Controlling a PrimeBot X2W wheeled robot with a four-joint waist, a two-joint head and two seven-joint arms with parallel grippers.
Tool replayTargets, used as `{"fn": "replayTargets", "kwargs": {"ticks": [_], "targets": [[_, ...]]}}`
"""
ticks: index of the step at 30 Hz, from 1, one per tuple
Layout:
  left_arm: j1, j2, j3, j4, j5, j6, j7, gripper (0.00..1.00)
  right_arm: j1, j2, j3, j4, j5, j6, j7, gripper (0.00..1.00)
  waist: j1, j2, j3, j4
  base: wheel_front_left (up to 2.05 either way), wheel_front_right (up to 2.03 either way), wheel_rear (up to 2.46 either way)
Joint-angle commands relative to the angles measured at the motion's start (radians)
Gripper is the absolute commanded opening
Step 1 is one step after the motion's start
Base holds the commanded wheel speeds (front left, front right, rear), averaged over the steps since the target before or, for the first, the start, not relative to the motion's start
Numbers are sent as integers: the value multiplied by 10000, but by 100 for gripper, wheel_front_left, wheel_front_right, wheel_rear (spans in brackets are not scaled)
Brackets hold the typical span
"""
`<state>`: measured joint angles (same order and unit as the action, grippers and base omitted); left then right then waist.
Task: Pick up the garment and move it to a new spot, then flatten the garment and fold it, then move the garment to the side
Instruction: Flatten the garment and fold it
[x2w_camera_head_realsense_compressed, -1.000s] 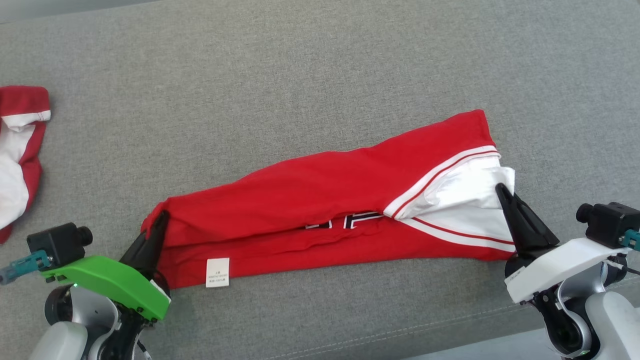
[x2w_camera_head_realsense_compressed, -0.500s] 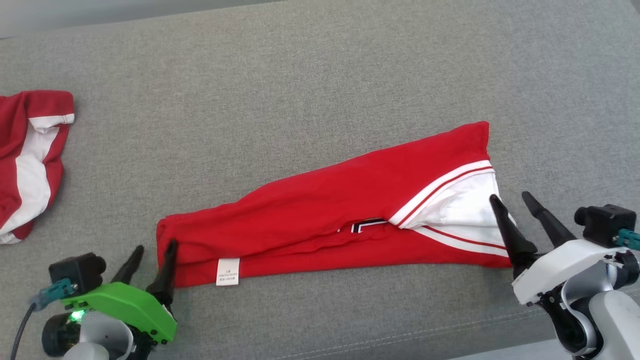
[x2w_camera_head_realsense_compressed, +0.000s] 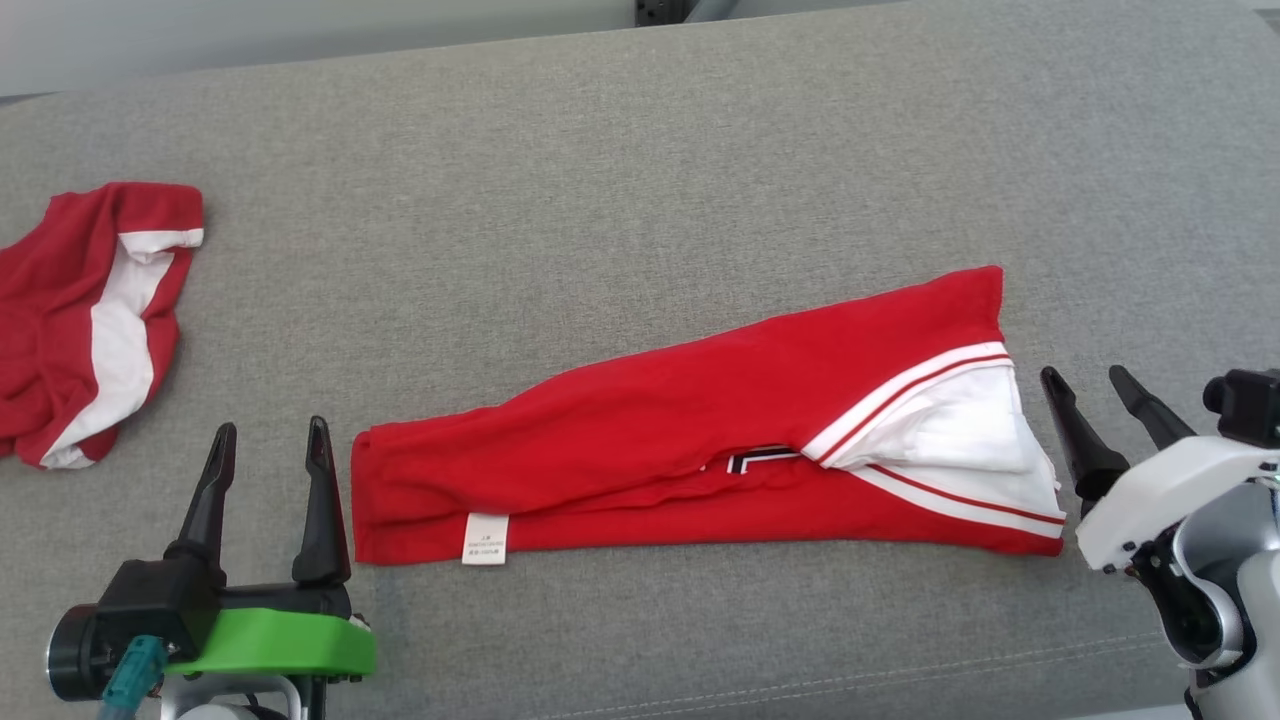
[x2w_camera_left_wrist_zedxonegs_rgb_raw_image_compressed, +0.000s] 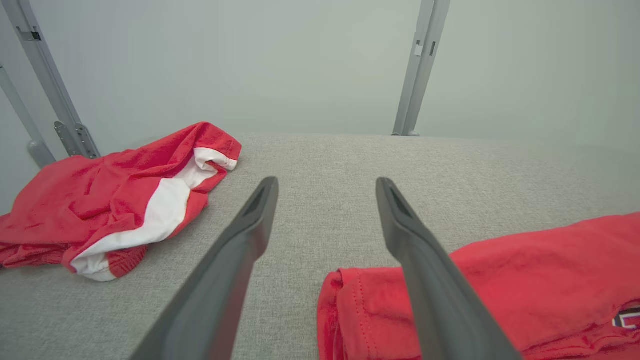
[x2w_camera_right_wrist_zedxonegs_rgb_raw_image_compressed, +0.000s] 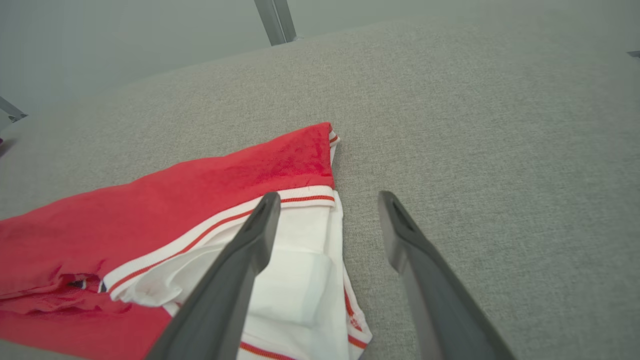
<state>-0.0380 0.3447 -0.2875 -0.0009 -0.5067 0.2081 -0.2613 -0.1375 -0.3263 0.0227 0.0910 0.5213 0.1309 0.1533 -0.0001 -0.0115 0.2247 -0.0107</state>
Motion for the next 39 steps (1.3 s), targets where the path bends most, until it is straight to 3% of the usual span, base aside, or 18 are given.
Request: {"fn": "replayTargets", "kwargs": {"ticks": [1, 12, 20, 21, 22, 23, 24, 31, 39], "targets": [[218, -184, 188, -234, 603, -75, -33, 100, -375, 154, 37, 381, -73, -4, 267, 100, 1, 115, 38, 276, 0, 0, 0], [530, -1401, 727, -288, 2027, -1377, -37, 100, -1861, 524, 68, 3761, -897, -2, 742, 100, 1, 115, 185, 1104, 0, 0, 0], [630, -1997, 1326, 106, 2517, -2083, -38, 100, -2220, 903, 1116, 5042, 102, 39, 1357, 100, 1, 115, 185, 1161, 0, 0, 0], [608, -2049, 1401, 155, 2578, -2160, -38, 100, -2264, 928, 1288, 5116, 273, 42, 1445, 84, 1, 115, 185, 1150, 0, 0, 0], [579, -2104, 1465, 195, 2623, -2239, -38, 100, -2305, 946, 1405, 5176, 487, 51, 1467, 37, 1, 115, 187, 1137, 0, 0, 0], [579, -2104, 1465, 195, 2623, -2239, -38, 100, -2305, 946, 1405, 5176, 487, 51, 1467, 37, 1, 115, 187, 1137, 0, 0, 0], [554, -2168, 1514, 239, 2668, -2329, -38, 100, -2381, 980, 1464, 5257, 737, 50, 1441, 0, 1, 115, 190, 1118, 0, 0, 0], [473, -2412, 1836, 464, 2991, -2789, -39, 100, -2778, 783, 1244, 5803, 2363, -25, 853, 0, 1, 115, 282, 927, 0, 0, 0], [444, -2626, 2239, 392, 3175, -3038, -39, 100, -2686, -801, 20, 6205, 3743, -68, 440, 0, 1, 115, 508, 740, 0, 0, 0]]}}
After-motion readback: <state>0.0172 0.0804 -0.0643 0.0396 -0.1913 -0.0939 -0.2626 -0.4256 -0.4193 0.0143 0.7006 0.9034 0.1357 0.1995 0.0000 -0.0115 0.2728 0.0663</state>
